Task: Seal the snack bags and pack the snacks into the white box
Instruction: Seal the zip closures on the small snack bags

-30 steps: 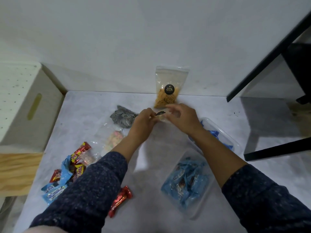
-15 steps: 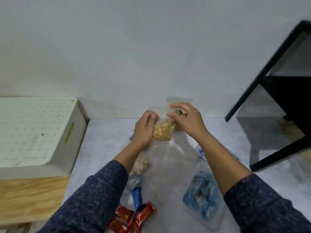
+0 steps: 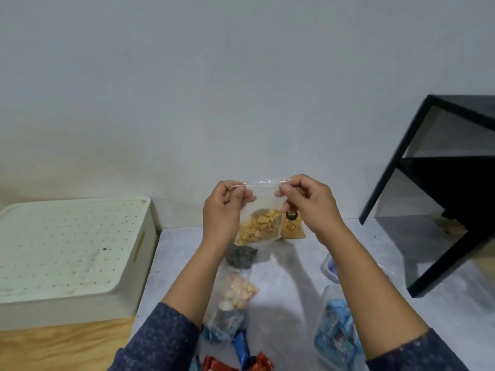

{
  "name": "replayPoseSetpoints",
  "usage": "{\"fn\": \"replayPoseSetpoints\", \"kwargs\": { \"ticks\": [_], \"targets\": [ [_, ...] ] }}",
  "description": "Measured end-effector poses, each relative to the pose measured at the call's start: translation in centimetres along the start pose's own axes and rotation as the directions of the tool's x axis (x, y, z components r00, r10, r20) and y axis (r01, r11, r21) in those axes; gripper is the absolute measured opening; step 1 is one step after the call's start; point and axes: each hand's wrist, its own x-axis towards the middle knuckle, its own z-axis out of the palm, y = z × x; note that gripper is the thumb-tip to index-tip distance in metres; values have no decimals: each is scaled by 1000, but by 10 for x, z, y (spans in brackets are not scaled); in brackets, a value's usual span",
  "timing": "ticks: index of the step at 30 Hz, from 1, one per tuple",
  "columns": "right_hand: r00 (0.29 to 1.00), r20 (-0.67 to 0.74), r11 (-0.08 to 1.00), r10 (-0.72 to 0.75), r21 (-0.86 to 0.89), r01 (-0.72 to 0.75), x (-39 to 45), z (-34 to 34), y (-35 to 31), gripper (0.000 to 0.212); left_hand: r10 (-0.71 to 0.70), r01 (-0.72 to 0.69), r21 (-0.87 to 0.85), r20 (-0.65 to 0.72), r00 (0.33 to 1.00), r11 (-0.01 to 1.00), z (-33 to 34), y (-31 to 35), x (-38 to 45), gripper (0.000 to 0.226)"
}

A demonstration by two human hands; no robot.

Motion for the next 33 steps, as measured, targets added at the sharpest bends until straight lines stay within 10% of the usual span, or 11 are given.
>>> {"fn": "replayPoseSetpoints", "kwargs": {
  "ticks": [6,33],
  "targets": [
    [1000,-19,999,-8,-34,7,-10,-7,-19,11,37,-41,216,22,999,976,-9,14,-10,8],
    [999,22,998,-42,41,41,-4,-12,-14,12,35,-35,136,-1,999,990,14,31,-15,13]
  ]
}}
